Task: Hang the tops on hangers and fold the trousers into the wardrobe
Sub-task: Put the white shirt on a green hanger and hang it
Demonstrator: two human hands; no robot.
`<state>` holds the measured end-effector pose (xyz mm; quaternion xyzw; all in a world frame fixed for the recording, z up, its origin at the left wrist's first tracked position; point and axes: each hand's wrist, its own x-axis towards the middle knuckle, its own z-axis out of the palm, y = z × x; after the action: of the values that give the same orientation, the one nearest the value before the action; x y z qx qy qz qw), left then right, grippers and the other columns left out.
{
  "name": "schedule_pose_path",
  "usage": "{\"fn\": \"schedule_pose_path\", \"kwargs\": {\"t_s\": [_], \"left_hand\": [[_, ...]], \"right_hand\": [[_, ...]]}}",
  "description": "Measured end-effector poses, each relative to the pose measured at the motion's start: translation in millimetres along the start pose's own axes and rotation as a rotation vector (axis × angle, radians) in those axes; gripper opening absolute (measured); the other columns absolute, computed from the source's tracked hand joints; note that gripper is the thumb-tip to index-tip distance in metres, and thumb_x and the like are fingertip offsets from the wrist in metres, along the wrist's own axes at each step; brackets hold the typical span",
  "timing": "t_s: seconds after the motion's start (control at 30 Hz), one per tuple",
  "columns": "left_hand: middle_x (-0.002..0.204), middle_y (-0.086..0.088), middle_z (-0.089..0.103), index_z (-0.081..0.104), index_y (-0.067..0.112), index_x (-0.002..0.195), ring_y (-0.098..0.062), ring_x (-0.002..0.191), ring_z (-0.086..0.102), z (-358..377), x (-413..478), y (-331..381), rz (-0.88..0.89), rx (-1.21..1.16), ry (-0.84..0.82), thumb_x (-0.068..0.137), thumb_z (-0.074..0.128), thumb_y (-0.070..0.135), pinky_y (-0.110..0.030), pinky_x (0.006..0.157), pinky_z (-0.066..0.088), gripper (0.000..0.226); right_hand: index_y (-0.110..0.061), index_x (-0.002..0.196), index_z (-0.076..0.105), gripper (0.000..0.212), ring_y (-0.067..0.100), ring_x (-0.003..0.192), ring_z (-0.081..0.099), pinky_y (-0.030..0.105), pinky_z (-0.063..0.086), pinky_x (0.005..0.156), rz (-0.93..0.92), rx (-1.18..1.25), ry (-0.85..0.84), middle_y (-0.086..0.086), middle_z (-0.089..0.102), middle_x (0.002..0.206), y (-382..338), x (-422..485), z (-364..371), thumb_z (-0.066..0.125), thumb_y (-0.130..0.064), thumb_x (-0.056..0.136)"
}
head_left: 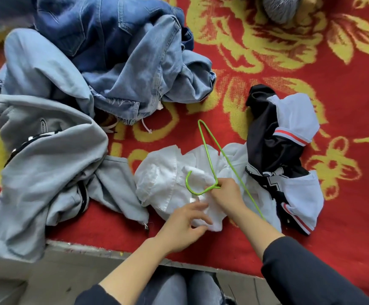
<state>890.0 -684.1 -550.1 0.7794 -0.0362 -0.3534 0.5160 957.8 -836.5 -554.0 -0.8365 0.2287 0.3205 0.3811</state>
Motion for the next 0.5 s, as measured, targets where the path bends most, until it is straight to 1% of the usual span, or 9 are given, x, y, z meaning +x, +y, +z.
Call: {"fn": "schedule_pose_path", "kwargs": {"t_s": [0.07, 0.13, 0.2, 0.3, 0.37, 0.4, 0.43, 0.47, 0.5], "left_hand": [[0.112, 0.018, 0.062, 0.073, 0.028, 0.081, 0.006, 0.108, 0.055, -1.2, -3.4, 3.1, -0.120, -0.098, 0.116, 0.071, 0.057, 0.014, -0.013, 0.092, 0.039, 0.023], [0.093, 0.011, 0.068, 0.068, 0.027, 0.080, -0.008, 0.093, 0.062, -12.4, 0.9, 1.9, -0.245, -0.136, 0.368, 0.075, 0.057, 0.007, -0.025, 0.082, 0.046, 0.023], [0.101, 0.002, 0.066, 0.065, 0.021, 0.096, -0.017, 0.098, 0.060, -27.0, 8.1, -3.2, -0.293, -0.037, 0.558, 0.080, 0.059, 0.006, -0.029, 0.085, 0.046, 0.023], [0.144, -0.004, 0.035, 0.040, 0.026, 0.137, -0.022, 0.134, 0.030, -40.9, 18.1, -12.1, -0.365, 0.232, 0.517, 0.078, 0.063, 0.018, -0.035, 0.105, 0.031, 0.064], [0.157, -0.003, 0.009, 0.017, 0.034, 0.147, -0.023, 0.144, 0.005, -45.1, 22.6, -15.0, -0.446, 0.313, 0.450, 0.078, 0.063, 0.025, -0.044, 0.114, 0.018, 0.083], [0.158, -0.003, 0.004, 0.012, 0.033, 0.149, -0.024, 0.145, 0.001, -46.6, 24.5, -18.9, -0.492, 0.327, 0.433, 0.080, 0.061, 0.027, -0.046, 0.116, 0.015, 0.085], [0.158, -0.004, 0.007, 0.014, 0.030, 0.149, -0.025, 0.145, 0.003, -48.1, 26.4, -22.5, -0.538, 0.337, 0.417, 0.083, 0.059, 0.030, -0.047, 0.116, 0.017, 0.080], [0.156, -0.007, 0.018, 0.026, 0.024, 0.146, -0.028, 0.143, 0.012, -50.3, 28.0, -25.8, -0.580, 0.351, 0.393, 0.087, 0.056, 0.031, -0.048, 0.113, 0.023, 0.067], [0.145, -0.011, 0.038, 0.047, 0.018, 0.133, -0.031, 0.136, 0.028, -53.9, 28.8, -27.4, -0.584, 0.363, 0.394, 0.089, 0.053, 0.031, -0.048, 0.106, 0.033, 0.046]], "right_hand": [[-0.016, 0.059, 0.058, 0.022, 0.018, 0.067, 0.047, 0.028, 0.030, 0.058, -0.023, -0.023, 0.052, -0.004, 0.049, 0.054, 3.2, -0.2, -3.6, 0.058, -0.007, 0.080], [-0.006, 0.074, 0.064, 0.013, 0.017, 0.069, 0.050, 0.028, 0.032, 0.057, -0.040, 0.031, 0.077, 0.004, 0.060, 0.067, 5.2, -2.2, -8.8, 0.053, -0.001, 0.080], [-0.004, 0.073, 0.061, 0.012, 0.012, 0.060, 0.044, 0.024, 0.031, 0.050, -0.027, 0.197, 0.048, 0.000, 0.054, 0.061, 4.7, -7.3, -14.9, 0.053, 0.000, 0.081], [-0.010, 0.073, 0.058, 0.017, 0.014, 0.055, 0.041, 0.022, 0.031, 0.048, 0.089, 0.502, 0.012, 0.002, 0.045, 0.060, 0.9, -15.6, -28.3, 0.055, 0.002, 0.084], [-0.004, 0.078, 0.062, 0.009, 0.017, 0.056, 0.051, 0.025, 0.038, 0.050, 0.166, 0.674, 0.015, 0.010, 0.053, 0.067, 0.7, -21.0, -40.3, 0.057, 0.001, 0.082], [0.000, 0.083, 0.065, 0.006, 0.021, 0.060, 0.056, 0.028, 0.042, 0.054, 0.184, 0.737, 0.038, 0.014, 0.059, 0.072, 2.0, -24.5, -46.7, 0.060, 0.000, 0.080], [0.004, 0.089, 0.066, 0.013, 0.023, 0.066, 0.059, 0.029, 0.045, 0.057, 0.194, 0.764, 0.075, 0.016, 0.063, 0.077, 4.8, -28.4, -52.4, 0.063, -0.002, 0.078], [0.004, 0.089, 0.068, 0.015, 0.023, 0.067, 0.060, 0.027, 0.045, 0.056, 0.195, 0.744, 0.116, 0.014, 0.064, 0.078, 8.7, -32.9, -57.3, 0.065, -0.004, 0.077], [0.000, 0.082, 0.068, 0.008, 0.021, 0.062, 0.059, 0.023, 0.044, 0.051, 0.179, 0.683, 0.166, 0.010, 0.063, 0.073, 13.7, -36.8, -61.1, 0.066, -0.004, 0.076]]}}
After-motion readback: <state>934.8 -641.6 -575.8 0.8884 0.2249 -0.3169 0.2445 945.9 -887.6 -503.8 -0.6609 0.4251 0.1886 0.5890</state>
